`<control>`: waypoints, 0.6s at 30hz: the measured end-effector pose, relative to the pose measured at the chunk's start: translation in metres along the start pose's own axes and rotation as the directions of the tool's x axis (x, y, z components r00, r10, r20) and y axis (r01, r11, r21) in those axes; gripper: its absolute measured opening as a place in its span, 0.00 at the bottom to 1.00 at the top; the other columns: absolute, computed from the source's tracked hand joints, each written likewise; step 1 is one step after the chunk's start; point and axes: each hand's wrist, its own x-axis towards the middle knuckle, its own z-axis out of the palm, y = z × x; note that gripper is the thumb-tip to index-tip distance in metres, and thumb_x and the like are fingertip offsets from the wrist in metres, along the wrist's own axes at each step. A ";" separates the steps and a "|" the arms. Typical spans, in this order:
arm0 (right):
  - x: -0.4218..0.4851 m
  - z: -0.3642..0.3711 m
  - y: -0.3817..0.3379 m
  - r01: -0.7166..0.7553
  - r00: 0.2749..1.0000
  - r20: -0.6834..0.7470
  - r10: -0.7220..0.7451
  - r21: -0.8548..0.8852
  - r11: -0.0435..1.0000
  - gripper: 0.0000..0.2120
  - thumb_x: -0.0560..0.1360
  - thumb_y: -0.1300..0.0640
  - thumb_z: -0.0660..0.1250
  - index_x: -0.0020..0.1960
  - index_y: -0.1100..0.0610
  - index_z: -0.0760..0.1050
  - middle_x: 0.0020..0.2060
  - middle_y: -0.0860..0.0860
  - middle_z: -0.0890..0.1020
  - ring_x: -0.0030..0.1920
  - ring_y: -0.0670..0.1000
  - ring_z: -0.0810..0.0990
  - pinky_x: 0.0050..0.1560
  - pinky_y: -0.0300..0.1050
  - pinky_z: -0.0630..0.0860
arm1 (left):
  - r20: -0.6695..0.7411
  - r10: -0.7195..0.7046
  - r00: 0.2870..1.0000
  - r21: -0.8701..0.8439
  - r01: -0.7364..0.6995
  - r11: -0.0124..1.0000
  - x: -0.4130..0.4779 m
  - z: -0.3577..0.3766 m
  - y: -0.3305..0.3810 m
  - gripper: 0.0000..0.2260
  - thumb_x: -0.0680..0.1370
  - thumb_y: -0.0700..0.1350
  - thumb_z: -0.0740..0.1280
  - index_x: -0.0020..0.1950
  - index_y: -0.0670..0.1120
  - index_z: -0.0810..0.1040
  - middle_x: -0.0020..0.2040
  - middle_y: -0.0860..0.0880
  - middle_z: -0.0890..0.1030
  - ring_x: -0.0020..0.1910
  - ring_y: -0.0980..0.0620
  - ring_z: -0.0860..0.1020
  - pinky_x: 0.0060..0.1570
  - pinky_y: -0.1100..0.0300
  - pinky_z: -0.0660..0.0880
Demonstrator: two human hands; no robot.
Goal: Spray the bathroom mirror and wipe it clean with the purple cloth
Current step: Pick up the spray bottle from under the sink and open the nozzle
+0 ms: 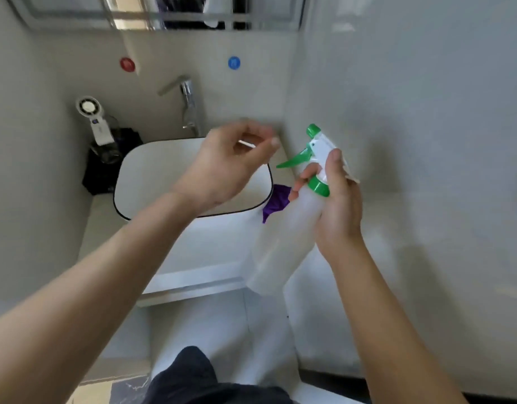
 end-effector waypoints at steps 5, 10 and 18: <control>0.016 0.036 -0.036 0.097 0.985 0.151 -0.081 -0.101 0.990 0.25 0.81 0.41 0.58 0.33 0.53 0.78 0.29 0.59 0.79 0.34 0.57 0.77 0.44 0.54 0.73 | -0.017 0.082 0.996 -0.162 -0.084 0.983 0.017 -0.018 0.043 0.07 0.81 0.43 0.67 0.55 0.44 0.83 0.48 0.37 0.85 0.41 0.52 0.81 0.50 0.59 0.79; 0.034 0.079 -0.046 0.101 0.969 0.228 -0.096 -0.010 0.995 0.18 0.81 0.45 0.59 0.45 0.56 0.82 0.30 0.58 0.77 0.30 0.57 0.75 0.39 0.50 0.73 | -0.061 0.138 0.989 -0.243 -0.149 0.958 0.031 -0.059 0.041 0.06 0.79 0.39 0.68 0.52 0.41 0.85 0.43 0.45 0.85 0.40 0.53 0.79 0.47 0.61 0.78; 0.073 0.169 -0.024 0.130 0.945 0.314 -0.090 -0.109 0.986 0.25 0.83 0.48 0.60 0.33 0.62 0.76 0.28 0.58 0.76 0.28 0.55 0.74 0.36 0.39 0.75 | -0.174 0.104 0.979 -0.297 -0.153 0.942 0.075 -0.135 -0.004 0.06 0.79 0.35 0.67 0.52 0.36 0.83 0.46 0.39 0.85 0.42 0.50 0.80 0.47 0.60 0.78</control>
